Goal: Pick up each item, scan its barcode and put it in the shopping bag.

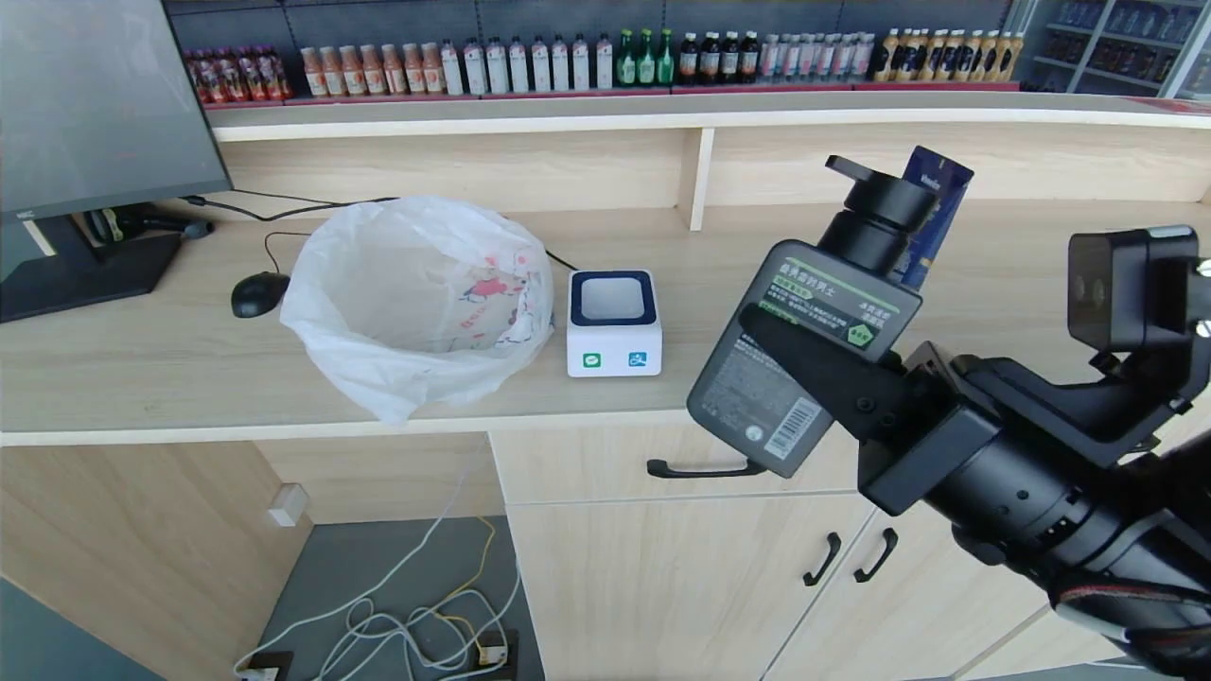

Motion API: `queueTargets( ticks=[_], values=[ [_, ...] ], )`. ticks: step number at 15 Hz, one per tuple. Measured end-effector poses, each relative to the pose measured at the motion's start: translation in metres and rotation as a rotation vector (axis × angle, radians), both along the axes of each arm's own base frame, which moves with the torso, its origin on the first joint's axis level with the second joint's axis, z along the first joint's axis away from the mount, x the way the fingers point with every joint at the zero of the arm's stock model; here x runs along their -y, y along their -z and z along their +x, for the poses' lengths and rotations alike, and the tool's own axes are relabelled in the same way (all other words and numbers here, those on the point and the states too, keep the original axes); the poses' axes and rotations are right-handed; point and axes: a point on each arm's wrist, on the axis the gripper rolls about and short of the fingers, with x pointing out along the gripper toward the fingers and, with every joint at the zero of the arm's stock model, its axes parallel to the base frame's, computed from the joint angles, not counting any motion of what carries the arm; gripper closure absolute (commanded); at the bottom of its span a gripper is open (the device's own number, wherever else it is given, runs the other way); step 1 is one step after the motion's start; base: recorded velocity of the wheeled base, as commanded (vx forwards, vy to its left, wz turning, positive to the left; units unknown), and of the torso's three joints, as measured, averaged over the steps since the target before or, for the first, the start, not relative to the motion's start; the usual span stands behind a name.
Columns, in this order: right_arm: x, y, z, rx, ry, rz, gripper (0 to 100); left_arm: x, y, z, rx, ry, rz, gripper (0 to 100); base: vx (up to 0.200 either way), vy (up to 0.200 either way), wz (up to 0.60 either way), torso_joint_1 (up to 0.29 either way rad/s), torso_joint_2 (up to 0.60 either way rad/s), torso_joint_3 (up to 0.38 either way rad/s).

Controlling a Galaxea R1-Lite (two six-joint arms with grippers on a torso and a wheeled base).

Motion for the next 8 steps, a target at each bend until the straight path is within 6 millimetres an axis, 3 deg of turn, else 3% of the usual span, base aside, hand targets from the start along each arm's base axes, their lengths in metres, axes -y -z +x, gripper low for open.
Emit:
queueTargets(
  ticks=[5, 8],
  values=[
    [-0.005, -0.002, -0.008, -0.194, -0.227, 0.155, 100, 0.0, 0.0, 0.0, 0.0, 0.0, 0.0, 0, 0.0, 0.0, 0.0, 0.0, 0.0, 0.0],
    [-0.01, -0.008, -0.023, -0.254, -0.332, 0.208, 100, 0.0, 0.0, 0.0, 0.0, 0.0, -0.001, 0, 0.0, 0.0, 0.0, 0.0, 0.0, 0.0]
  ],
)
